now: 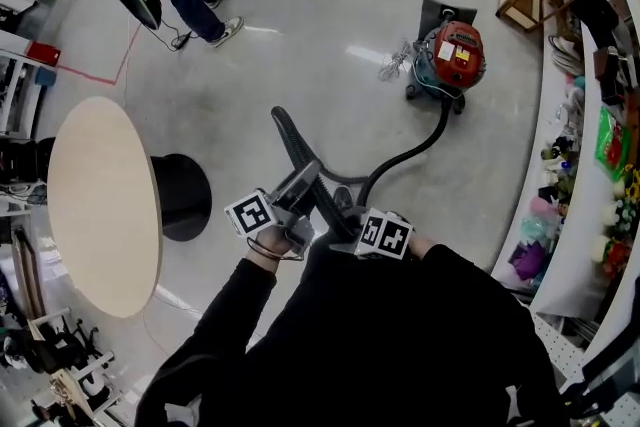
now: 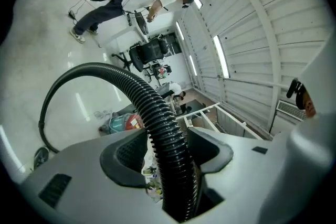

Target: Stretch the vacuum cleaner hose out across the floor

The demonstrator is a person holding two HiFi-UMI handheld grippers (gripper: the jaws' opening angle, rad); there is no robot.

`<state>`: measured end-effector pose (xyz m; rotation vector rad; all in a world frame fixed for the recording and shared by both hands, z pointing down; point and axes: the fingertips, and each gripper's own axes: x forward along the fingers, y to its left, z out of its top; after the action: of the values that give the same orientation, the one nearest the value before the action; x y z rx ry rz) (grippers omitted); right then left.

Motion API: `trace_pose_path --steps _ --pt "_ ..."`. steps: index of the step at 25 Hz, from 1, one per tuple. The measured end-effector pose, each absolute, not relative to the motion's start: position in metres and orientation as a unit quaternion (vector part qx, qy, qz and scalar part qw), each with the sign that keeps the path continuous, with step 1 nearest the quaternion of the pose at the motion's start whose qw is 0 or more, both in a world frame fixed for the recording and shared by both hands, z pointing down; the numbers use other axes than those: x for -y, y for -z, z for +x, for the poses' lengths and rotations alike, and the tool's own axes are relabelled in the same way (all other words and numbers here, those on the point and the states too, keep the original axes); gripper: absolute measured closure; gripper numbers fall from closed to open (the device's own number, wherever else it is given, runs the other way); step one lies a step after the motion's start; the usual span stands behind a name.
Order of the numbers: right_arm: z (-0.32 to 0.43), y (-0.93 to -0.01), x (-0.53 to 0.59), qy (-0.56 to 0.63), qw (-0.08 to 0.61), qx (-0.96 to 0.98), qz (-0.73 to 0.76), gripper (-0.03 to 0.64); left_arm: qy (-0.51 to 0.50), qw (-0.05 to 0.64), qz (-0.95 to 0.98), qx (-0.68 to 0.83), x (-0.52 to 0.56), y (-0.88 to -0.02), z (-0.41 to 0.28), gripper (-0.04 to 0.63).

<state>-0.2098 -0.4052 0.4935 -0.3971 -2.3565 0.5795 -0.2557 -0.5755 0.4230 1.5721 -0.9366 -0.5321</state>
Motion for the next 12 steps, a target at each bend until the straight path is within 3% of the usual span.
trace_pose_path --steps 12 --pt "-0.100 -0.517 0.269 -0.211 0.332 0.904 -0.168 0.449 0.237 0.589 0.629 0.449 0.416 -0.430 -0.200 0.351"
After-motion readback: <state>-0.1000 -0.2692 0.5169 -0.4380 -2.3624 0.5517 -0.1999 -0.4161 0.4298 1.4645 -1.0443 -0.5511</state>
